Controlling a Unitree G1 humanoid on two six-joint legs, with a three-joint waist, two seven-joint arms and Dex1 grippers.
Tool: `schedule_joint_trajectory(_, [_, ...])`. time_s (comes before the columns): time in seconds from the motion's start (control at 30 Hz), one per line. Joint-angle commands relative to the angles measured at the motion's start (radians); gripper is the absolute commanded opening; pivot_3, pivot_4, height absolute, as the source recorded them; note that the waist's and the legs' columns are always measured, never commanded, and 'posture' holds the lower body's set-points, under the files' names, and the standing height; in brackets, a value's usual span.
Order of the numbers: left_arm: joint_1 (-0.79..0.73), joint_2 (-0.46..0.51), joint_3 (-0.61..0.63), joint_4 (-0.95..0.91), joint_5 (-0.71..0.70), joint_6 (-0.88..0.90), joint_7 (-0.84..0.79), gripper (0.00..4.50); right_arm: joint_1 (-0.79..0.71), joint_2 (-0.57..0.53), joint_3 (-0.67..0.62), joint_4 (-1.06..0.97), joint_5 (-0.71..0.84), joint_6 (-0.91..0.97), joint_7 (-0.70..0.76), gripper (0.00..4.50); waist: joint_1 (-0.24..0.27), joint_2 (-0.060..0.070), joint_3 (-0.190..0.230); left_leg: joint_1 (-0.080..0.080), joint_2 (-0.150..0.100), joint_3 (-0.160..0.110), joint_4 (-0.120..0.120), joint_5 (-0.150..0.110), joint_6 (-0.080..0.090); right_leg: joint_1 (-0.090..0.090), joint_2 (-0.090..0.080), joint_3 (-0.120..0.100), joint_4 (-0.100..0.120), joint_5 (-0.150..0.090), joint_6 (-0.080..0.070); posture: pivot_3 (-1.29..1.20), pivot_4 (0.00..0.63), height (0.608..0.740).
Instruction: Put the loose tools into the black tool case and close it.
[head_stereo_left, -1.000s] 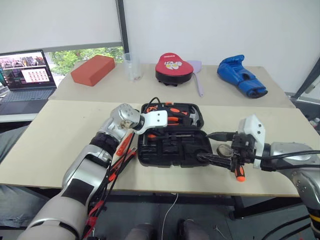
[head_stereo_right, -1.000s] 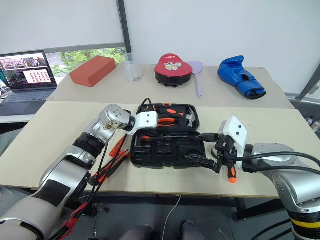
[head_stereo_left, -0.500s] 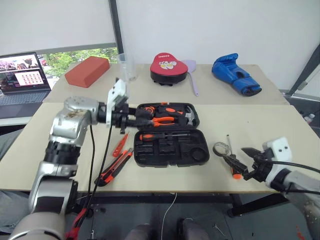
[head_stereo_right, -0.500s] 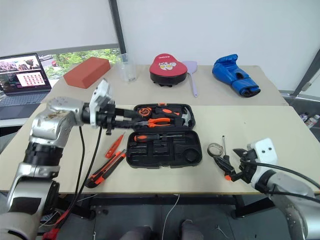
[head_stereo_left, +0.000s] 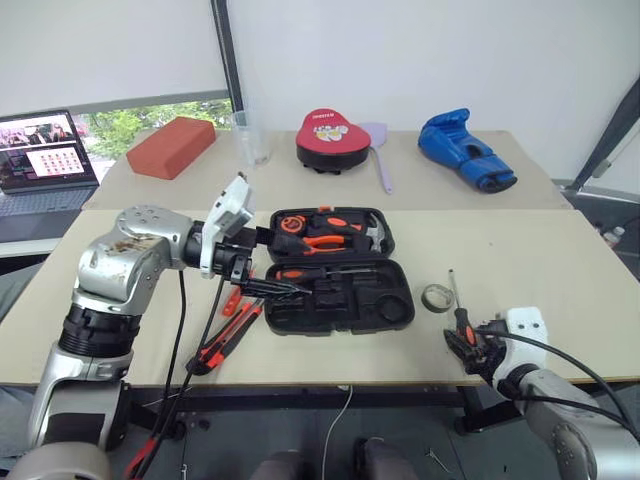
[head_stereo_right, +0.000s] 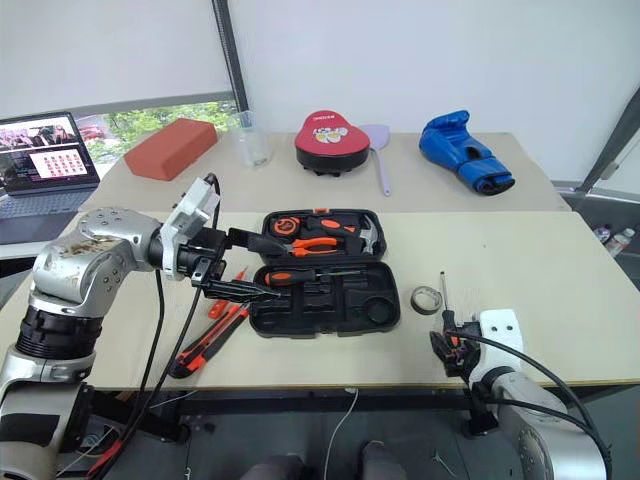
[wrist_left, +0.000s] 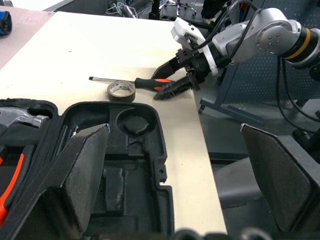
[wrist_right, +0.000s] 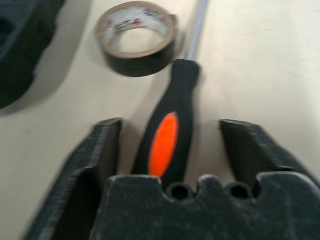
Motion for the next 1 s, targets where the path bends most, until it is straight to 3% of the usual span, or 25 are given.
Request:
schedule_joint_trajectory(0.03, [-0.006, 0.038, 0.015, 0.018, 0.009, -0.041, -0.003, 4.5, -0.019, -0.001, -0.081, -0.022, -0.016, -0.065, -0.018, 2.01, 0.0, 0.0, 0.0, 0.0, 0.0, 0.0, 0.0, 0.0, 0.0, 0.0, 0.0, 0.001, 0.0, 0.0, 0.0, 0.0, 0.15, 0.74])
schedule_joint_trajectory(0.1, [0.0, 0.063, 0.011, 0.028, 0.011, -0.032, -0.005, 4.5, -0.061, -0.027, -0.103, -0.03, -0.005, -0.084, 0.005, 1.32, -0.001, 0.0, 0.0, 0.0, 0.0, 0.0, -0.001, 0.0, 0.0, -0.001, 0.001, 0.002, 0.0, 0.0, 0.0, 0.0, 0.15, 0.74])
schedule_joint_trajectory(0.17, [0.016, 0.093, 0.009, 0.032, 0.019, -0.041, -0.014, 4.5, -0.149, -0.097, -0.121, 0.002, 0.004, -0.109, 0.06, 0.99, -0.006, 0.001, 0.0, 0.0, 0.0, 0.001, -0.001, 0.0, -0.001, -0.001, 0.001, 0.003, 0.0, 0.0, 0.0, 0.0, 0.15, 0.74])
schedule_joint_trajectory(0.23, [0.022, 0.106, 0.011, 0.032, 0.015, -0.049, -0.015, 4.5, -0.227, -0.158, -0.107, 0.045, 0.029, -0.125, 0.144, 0.99, -0.01, 0.001, 0.001, 0.0, -0.001, 0.003, -0.001, 0.0, -0.001, -0.002, 0.002, 0.006, 0.0, 0.0, 0.0, 0.0, 0.15, 0.74])
schedule_joint_trajectory(0.33, [0.029, 0.131, 0.016, 0.025, -0.003, -0.031, -0.033, 4.5, -0.391, -0.283, 0.031, 0.136, 0.077, -0.185, 0.425, 0.99, -0.017, 0.001, 0.001, 0.001, 0.001, 0.003, -0.001, 0.001, 0.0, -0.002, 0.001, 0.007, -0.001, 0.0, 0.0, 0.0, 0.15, 0.74])
schedule_joint_trajectory(0.47, [0.038, 0.155, 0.005, 0.028, 0.005, -0.047, -0.059, 4.5, -0.562, -0.347, 0.21, 0.29, 0.029, -0.306, 0.672, 0.99, -0.025, 0.001, 0.001, 0.001, 0.005, 0.003, -0.002, 0.003, 0.005, -0.001, 0.002, 0.006, -0.002, -0.001, -0.002, 0.0, 0.15, 0.74])
schedule_joint_trajectory(0.6, [0.045, 0.173, 0.0, 0.024, 0.004, -0.046, -0.073, 4.5, -0.739, -0.338, 0.41, 0.484, -0.085, -0.496, 0.901, 0.99, -0.025, 0.001, 0.001, -0.001, 0.004, 0.003, -0.002, 0.003, 0.007, -0.002, 0.001, 0.006, -0.003, -0.001, -0.002, 0.0, 0.15, 0.74])
schedule_joint_trajectory(0.73, [0.073, 0.209, -0.002, 0.002, 0.0, -0.043, -0.098, 4.5, -0.851, -0.307, 0.528, 0.688, -0.19, -0.73, 1.056, 0.99, -0.024, 0.0, 0.001, -0.001, 0.004, 0.003, -0.002, 0.002, 0.007, -0.003, 0.001, 0.006, -0.003, -0.001, -0.002, 0.0, 0.15, 0.74])
schedule_joint_trajectory(1.0, [0.09, 0.21, 0.023, -0.013, -0.01, -0.045, -0.053, 4.5, -0.983, -0.224, 0.582, 0.992, -0.31, -0.996, 1.132, 0.99, -0.027, 0.0, 0.001, -0.002, 0.004, 0.002, -0.002, 0.002, 0.007, -0.005, 0.001, 0.005, -0.002, 0.0, -0.002, 0.0, 0.15, 0.74])
